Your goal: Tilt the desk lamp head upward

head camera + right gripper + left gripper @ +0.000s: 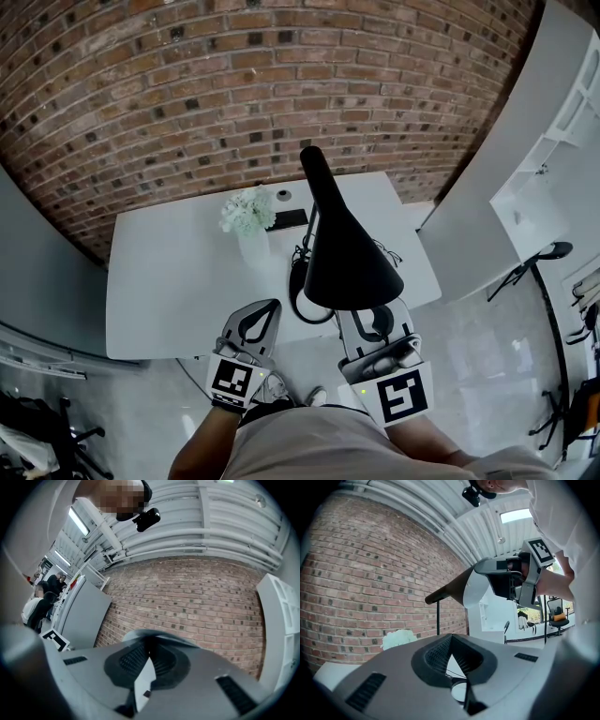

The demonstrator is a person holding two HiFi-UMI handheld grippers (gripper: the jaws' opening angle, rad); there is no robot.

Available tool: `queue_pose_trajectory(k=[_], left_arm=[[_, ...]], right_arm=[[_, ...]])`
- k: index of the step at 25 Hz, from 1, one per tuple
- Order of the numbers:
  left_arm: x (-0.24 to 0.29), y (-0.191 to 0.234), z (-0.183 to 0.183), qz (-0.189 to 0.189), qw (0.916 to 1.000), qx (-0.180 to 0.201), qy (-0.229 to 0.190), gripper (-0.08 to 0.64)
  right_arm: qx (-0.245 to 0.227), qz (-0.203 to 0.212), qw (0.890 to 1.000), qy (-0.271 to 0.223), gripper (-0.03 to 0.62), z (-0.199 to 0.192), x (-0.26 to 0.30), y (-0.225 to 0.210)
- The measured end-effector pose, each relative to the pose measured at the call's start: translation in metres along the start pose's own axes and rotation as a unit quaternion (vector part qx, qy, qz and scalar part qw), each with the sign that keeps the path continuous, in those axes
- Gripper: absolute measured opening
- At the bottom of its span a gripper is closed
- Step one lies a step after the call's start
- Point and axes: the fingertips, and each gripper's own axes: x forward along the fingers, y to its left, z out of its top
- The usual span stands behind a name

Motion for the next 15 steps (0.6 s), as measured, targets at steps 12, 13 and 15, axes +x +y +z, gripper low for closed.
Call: queue_pose_trajectory(k=[12, 13, 15], left_arm=[[0.009, -0.004, -0.004, 0.001, 0.9999, -0.011, -0.010, 0.008], [0.009, -0.004, -0.005, 0.001, 0.9999, -0.012, -0.009, 0.008], [0.011, -0.006, -0.004, 0.000, 0.9998, -0.014, -0.011, 0.008]], right_arm=[[0.001, 0.006, 1.000, 0.013, 0.017, 0.008, 0.000, -0.001], [0.003, 0.006, 1.000, 0.014, 0.017, 0.009, 0.000, -0.001], [0.007, 0.009, 1.000, 0.018, 0.017, 0.009, 0.000, 0.000]])
